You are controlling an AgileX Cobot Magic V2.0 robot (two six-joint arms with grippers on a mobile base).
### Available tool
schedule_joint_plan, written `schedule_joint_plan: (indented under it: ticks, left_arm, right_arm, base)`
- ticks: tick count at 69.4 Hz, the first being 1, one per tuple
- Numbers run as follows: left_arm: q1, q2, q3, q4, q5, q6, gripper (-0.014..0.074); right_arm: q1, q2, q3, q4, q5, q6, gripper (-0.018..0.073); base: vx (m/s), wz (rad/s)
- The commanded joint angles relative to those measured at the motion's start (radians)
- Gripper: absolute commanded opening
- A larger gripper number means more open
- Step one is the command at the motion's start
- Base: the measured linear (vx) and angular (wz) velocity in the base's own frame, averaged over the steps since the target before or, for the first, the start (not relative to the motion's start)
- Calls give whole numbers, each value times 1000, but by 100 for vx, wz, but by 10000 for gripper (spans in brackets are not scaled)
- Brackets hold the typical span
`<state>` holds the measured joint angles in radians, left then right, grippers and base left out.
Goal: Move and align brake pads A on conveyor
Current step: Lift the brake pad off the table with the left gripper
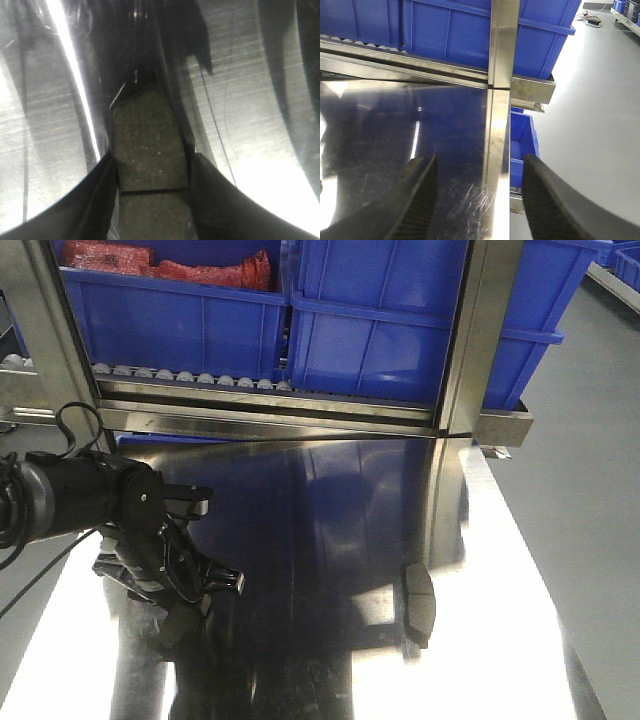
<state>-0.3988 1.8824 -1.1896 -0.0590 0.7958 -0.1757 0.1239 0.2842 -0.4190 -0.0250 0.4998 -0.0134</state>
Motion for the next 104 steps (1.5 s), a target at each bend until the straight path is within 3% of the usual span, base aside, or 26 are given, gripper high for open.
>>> schedule_joint_plan:
  ticks: [1,29,56,89,104]
  left_arm:
    - [-10,-75,-11,-4,28,-10,-8]
    - [-10,-370,116,139,17,-80,-6]
    - [-9,-796,353,158,-46,-155,-6]
    - [-9,-1260,524,181,84,-158,-6]
    - [-9,-1410,633,226,80,-154,-6]
  right_arm:
    - [-4,11,-26,-8,-75,-12,379]
    - [-4,11,-26,-8,-74,-12,379]
    - [-4,11,-26,-8,-74,-12,379]
    - [-4,11,-26,-8,-74,-12,379]
    - [-4,11,-26,-8,-74,-12,379]
  base:
    - [0,0]
    - [0,0]
    - [0,0]
    - [0,0]
    - [0,0]
